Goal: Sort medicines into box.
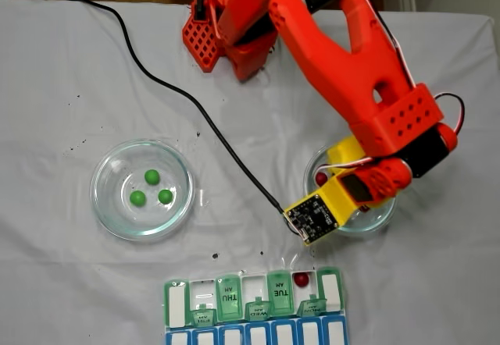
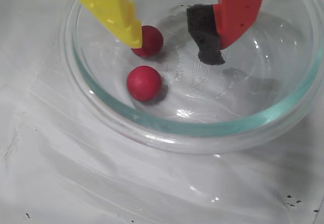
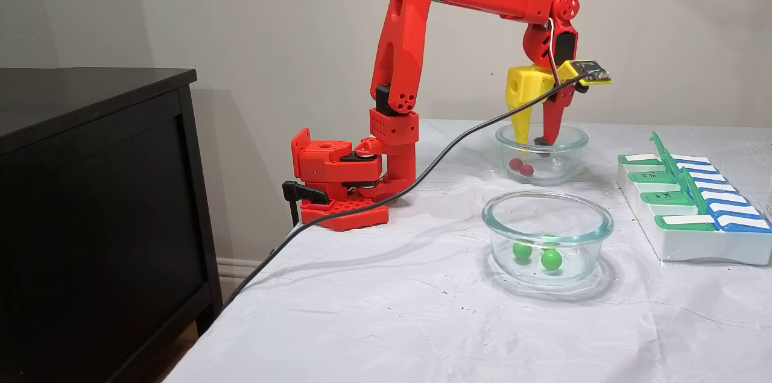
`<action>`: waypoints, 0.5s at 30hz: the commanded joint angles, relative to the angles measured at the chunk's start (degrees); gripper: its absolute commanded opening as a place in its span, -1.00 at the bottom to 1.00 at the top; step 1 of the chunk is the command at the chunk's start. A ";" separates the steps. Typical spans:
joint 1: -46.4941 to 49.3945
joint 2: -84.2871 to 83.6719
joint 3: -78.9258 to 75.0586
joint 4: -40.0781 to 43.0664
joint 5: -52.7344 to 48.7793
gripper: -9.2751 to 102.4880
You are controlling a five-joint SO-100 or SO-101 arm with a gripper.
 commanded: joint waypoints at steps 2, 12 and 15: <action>-2.20 2.29 -0.18 2.55 0.53 -0.41; -6.15 2.64 2.11 5.19 1.05 -0.43; -6.94 1.76 3.25 4.83 1.14 -0.42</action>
